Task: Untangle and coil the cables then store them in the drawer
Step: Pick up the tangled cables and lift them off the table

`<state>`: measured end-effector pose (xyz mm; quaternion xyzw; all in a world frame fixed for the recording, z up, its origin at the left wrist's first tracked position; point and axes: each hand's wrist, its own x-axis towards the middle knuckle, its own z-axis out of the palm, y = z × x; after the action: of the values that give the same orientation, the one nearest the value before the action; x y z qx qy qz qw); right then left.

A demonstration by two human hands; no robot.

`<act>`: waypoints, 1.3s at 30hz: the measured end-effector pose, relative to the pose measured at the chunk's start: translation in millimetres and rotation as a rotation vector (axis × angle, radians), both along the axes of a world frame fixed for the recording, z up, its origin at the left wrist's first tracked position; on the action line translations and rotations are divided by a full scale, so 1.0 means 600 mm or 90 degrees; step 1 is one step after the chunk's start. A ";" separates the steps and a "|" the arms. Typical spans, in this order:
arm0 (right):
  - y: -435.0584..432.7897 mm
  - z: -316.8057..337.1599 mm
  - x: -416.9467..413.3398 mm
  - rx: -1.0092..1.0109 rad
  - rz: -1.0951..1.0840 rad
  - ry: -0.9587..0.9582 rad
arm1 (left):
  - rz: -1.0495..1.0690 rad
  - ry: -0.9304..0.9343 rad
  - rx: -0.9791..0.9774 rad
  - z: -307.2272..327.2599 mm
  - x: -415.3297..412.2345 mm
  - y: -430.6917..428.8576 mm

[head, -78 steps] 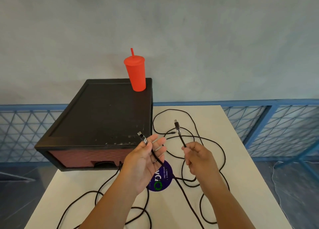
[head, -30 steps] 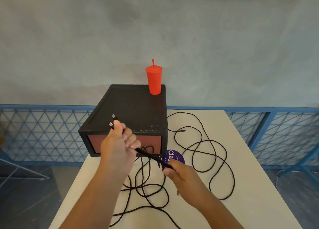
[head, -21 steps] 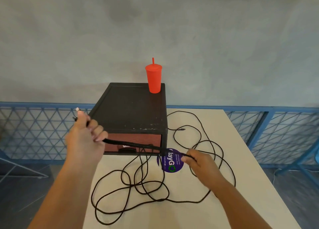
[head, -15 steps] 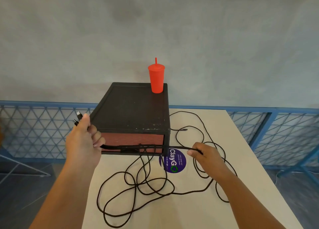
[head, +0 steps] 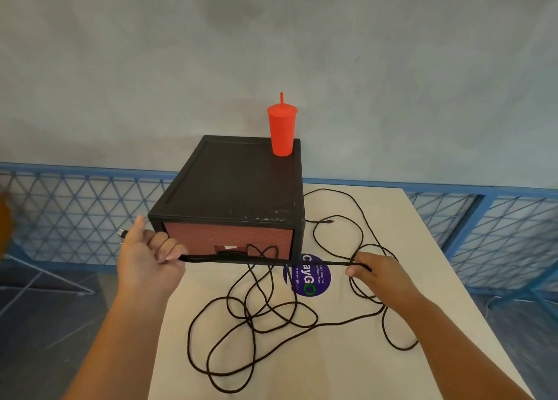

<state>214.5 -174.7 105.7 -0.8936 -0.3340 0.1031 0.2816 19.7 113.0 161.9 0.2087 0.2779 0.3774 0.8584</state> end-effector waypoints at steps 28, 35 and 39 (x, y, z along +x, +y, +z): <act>0.010 0.032 0.004 0.165 -0.166 0.017 | -0.068 0.571 0.071 -0.235 -0.065 0.025; 0.050 0.027 -0.002 0.132 -0.172 0.025 | -0.501 0.913 0.611 -0.278 -0.081 0.001; 0.067 0.034 -0.013 0.125 -0.145 0.027 | -0.616 1.019 0.786 -0.297 -0.069 -0.004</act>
<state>206.8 -134.5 126.2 -0.8913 -0.2331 0.0562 0.3848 -21.7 110.6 -16.3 0.8672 0.4047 -0.1658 0.2379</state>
